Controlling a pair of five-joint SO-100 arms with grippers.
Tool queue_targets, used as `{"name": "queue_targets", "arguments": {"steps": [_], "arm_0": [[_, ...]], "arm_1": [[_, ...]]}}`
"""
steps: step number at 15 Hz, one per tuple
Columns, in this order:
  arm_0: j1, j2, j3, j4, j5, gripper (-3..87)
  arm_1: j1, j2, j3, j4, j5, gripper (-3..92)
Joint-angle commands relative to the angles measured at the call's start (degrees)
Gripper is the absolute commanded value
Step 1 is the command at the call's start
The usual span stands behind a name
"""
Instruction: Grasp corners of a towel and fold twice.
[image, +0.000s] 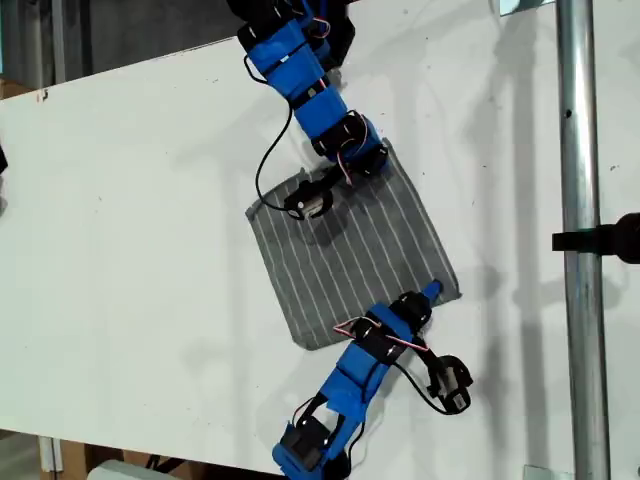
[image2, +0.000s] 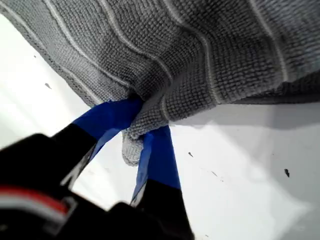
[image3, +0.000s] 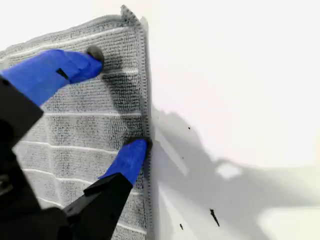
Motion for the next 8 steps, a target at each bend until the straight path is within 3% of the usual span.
{"name": "queue_targets", "arguments": {"steps": [1, 5, 8], "arm_0": [[-1.85, -3.16, 0.44, -0.88, -2.64, -2.9], [-1.85, -5.98, 0.70, 1.14, -6.86, -3.1], [-1.67, 2.29, 0.09, 7.65, -1.58, -3.1]], "arm_1": [[1.41, 0.00, 0.79, -0.26, 0.09, -0.2], [1.49, 0.00, 0.70, -0.26, 0.18, -0.2], [1.49, 1.67, 0.62, 0.35, 0.26, -0.2]]}}
